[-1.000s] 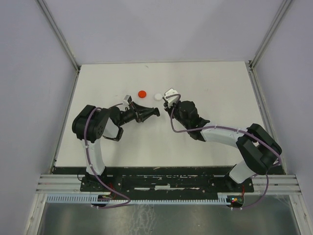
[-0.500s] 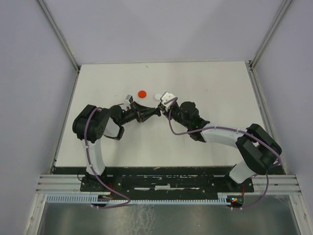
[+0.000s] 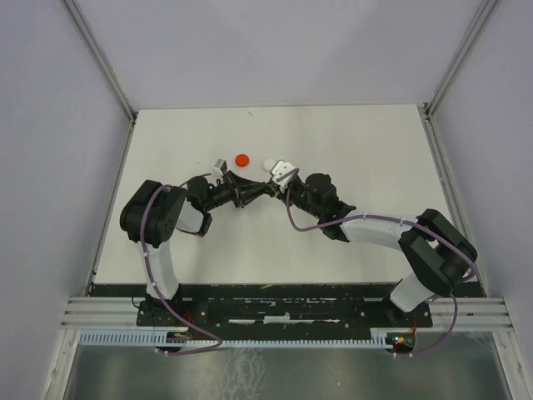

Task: Insert the wireless bluetooth earbuds into the charging case
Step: Place the earbud in the charging case.

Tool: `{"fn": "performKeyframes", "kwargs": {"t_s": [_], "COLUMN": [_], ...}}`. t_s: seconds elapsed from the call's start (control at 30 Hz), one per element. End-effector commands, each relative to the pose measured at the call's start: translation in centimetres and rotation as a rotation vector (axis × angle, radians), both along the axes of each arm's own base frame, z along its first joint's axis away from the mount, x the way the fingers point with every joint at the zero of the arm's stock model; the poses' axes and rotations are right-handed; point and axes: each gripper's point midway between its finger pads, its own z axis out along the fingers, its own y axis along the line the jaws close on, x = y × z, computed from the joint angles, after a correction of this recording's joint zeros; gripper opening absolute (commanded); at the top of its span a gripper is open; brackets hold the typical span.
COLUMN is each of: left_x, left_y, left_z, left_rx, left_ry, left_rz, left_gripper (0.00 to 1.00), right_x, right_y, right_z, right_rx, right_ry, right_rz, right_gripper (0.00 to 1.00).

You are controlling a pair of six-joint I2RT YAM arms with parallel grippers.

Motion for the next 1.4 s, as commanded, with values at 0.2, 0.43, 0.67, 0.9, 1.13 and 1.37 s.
{"fn": "performKeyframes", "kwargs": {"t_s": [0.2, 0.43, 0.67, 0.9, 1.13, 1.37], "left_x": [-0.3, -0.6, -0.8, -1.0, -1.1, -0.9], "left_y": [-0.5, -0.6, -0.7, -0.7, -0.8, -0.8], "left_z": [2.5, 2.6, 2.7, 2.9, 2.7, 3.0], "left_rx": [0.011, 0.014, 0.018, 0.017, 0.020, 0.006], "left_ry": [-0.129, -0.134, -0.139, -0.143, -0.142, -0.146], "left_rz": [-0.031, -0.041, -0.046, -0.052, -0.057, -0.053], "left_gripper": [0.03, 0.03, 0.03, 0.03, 0.03, 0.03], "right_x": [0.6, 1.0, 1.2, 1.6, 1.9, 1.6], "right_y": [0.3, 0.1, 0.0, -0.4, -0.5, -0.7], "right_z": [-0.4, -0.7, -1.0, -1.4, -1.3, -1.6], "right_rx": [-0.037, -0.055, -0.064, -0.083, -0.080, -0.097], "right_ry": [-0.034, -0.045, -0.050, -0.060, -0.074, -0.044], "right_rz": [-0.002, -0.021, -0.032, -0.055, -0.071, -0.067], "right_gripper": [0.01, 0.01, 0.01, 0.01, 0.01, 0.04]}}
